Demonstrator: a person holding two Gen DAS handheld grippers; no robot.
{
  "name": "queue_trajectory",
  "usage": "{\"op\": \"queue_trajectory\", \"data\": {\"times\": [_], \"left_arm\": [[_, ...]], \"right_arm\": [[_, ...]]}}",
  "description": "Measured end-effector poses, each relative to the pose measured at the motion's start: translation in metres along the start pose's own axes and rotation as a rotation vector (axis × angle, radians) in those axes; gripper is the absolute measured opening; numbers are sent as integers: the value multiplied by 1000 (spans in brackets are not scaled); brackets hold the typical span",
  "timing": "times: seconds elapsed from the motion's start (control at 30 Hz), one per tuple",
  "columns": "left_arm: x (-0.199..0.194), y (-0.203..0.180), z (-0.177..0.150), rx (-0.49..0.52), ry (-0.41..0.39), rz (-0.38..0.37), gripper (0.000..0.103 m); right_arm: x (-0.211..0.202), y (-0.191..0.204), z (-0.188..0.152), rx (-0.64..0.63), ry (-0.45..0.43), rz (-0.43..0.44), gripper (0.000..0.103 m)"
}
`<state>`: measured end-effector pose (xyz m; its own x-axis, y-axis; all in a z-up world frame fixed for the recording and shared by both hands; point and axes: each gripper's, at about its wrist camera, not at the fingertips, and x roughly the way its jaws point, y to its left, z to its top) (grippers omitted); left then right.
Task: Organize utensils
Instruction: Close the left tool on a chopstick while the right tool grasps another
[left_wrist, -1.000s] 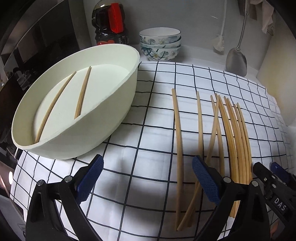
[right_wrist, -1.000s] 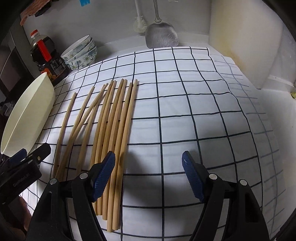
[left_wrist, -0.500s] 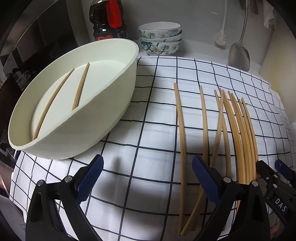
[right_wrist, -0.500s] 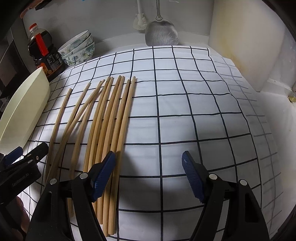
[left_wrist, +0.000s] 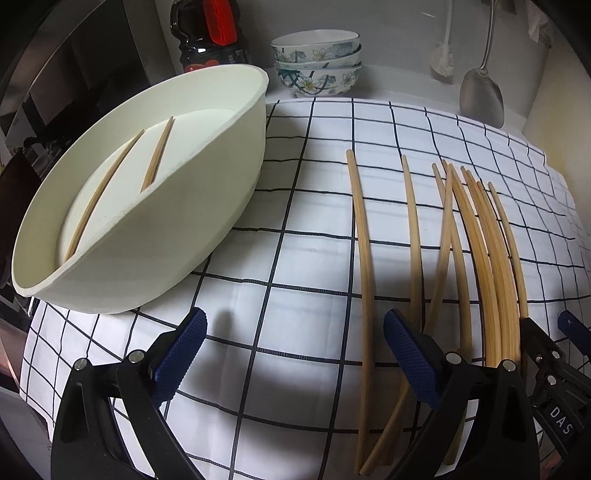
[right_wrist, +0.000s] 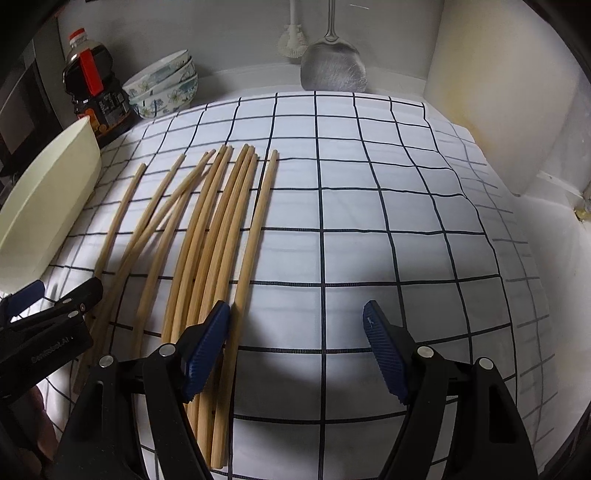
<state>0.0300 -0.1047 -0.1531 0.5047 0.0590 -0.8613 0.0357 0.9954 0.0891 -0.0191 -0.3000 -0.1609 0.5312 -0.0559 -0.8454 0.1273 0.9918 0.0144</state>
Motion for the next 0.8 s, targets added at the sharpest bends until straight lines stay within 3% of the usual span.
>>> {"op": "queue_trajectory", "data": {"times": [0.37, 0.6, 0.8], "left_arm": [[4, -4, 4, -10, 3, 15, 96], [7, -11, 10, -1, 9, 9, 95], [4, -13, 9, -22, 21, -80, 68]], "right_arm": [[2, -12, 3, -18, -14, -28, 71], [3, -6, 6, -47, -17, 4, 67], [2, 4, 8, -89, -24, 47, 47]]}}
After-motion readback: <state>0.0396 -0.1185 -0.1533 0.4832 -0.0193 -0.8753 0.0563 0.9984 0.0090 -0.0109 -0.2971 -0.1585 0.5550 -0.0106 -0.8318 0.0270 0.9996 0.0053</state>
